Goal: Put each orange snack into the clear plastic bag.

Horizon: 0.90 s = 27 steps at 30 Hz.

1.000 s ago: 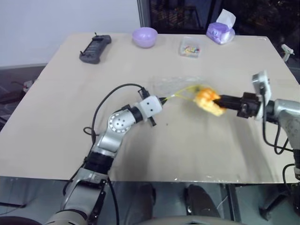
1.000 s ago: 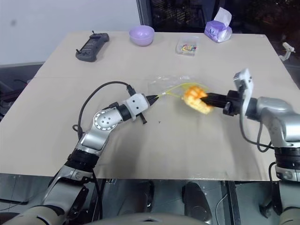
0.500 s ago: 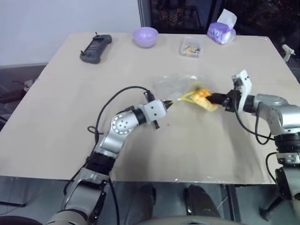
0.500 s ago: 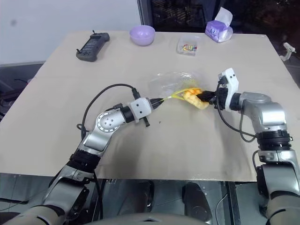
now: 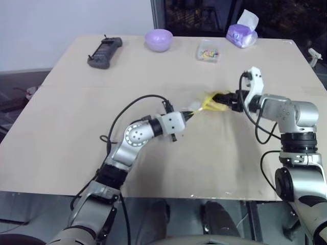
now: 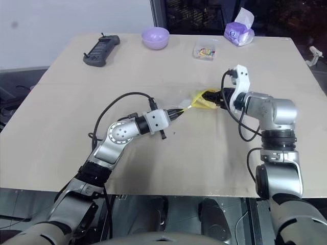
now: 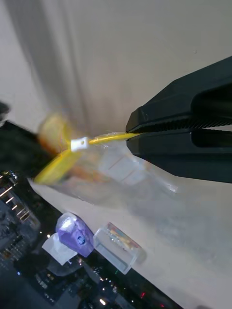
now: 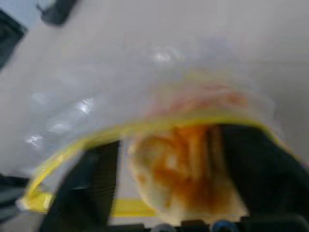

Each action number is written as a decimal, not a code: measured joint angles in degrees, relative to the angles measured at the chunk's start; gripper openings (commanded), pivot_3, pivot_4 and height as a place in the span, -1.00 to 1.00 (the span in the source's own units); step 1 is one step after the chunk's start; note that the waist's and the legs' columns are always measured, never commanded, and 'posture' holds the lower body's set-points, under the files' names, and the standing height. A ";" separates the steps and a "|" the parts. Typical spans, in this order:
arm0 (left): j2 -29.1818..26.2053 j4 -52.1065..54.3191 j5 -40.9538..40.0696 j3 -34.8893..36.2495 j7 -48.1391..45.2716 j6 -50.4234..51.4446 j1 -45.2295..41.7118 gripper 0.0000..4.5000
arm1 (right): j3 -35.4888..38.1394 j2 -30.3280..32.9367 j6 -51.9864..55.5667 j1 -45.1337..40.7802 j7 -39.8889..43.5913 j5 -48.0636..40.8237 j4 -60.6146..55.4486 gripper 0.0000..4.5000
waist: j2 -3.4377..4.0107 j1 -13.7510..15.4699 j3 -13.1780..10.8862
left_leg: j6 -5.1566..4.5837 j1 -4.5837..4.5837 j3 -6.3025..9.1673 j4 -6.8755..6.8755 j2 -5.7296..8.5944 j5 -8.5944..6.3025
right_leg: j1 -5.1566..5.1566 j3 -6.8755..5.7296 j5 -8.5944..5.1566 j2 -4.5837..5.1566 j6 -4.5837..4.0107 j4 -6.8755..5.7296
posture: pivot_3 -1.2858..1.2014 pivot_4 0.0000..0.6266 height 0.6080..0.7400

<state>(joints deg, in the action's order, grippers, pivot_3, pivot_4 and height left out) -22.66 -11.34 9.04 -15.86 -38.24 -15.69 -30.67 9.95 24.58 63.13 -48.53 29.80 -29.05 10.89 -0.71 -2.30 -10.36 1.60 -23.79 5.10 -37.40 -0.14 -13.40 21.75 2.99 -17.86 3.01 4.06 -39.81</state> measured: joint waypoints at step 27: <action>0.79 -1.02 -0.19 0.57 0.96 0.74 -0.52 -1.00 | -17.42 8.41 -60.52 10.87 14.96 26.26 17.22 0.88 | 0.00 -0.17 0.00 | 0.03 0.08 -0.06 -0.04 -0.03 0.02 | -0.05 0.05 0.00 -0.02 0.00 0.02 | 0.03 -0.52 1.00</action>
<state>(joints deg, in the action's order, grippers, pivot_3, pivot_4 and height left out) -21.87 -12.35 8.85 -15.29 -37.29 -14.95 -31.19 -7.47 32.99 2.61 -37.66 44.76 -2.79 28.11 -0.71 -2.47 -10.36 1.63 -23.71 5.04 -37.44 -0.17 -13.38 21.70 3.04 -17.85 2.99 4.06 -39.79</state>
